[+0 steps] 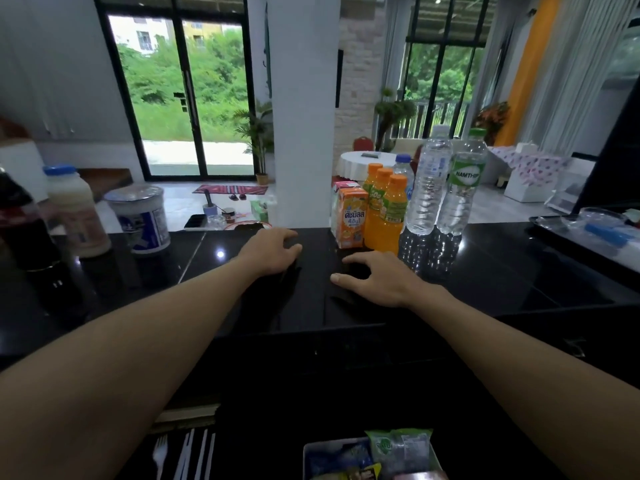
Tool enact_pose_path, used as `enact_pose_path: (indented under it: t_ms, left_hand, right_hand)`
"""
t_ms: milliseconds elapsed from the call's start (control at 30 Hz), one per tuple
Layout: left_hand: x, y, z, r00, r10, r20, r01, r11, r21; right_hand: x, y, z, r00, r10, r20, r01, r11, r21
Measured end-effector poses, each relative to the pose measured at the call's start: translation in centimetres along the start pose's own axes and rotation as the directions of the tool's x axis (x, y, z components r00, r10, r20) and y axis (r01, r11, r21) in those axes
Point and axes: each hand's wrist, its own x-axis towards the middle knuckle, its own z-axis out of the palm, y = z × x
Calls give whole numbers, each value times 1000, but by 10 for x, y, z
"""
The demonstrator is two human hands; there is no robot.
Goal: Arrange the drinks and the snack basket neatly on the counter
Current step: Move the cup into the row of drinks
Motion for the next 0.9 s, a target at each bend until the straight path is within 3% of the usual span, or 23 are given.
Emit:
enact_pose_path:
  t_ms: [233,567,900]
  left_hand:
    - [-41,-67,-39,990,-121,-73,127,988,85]
    - [-89,-162,-77,958,-274,-91,284,950,132]
    - [-83,-181,-68,956,-245,-159,271,948,166]
  right_hand:
    - [27,-56,24,995,-78,63,73,994,85]
    - [68,-129,70,962,-213,172,215,977,10]
    - [82,-137,92,948,-226,222,254,962,-104]
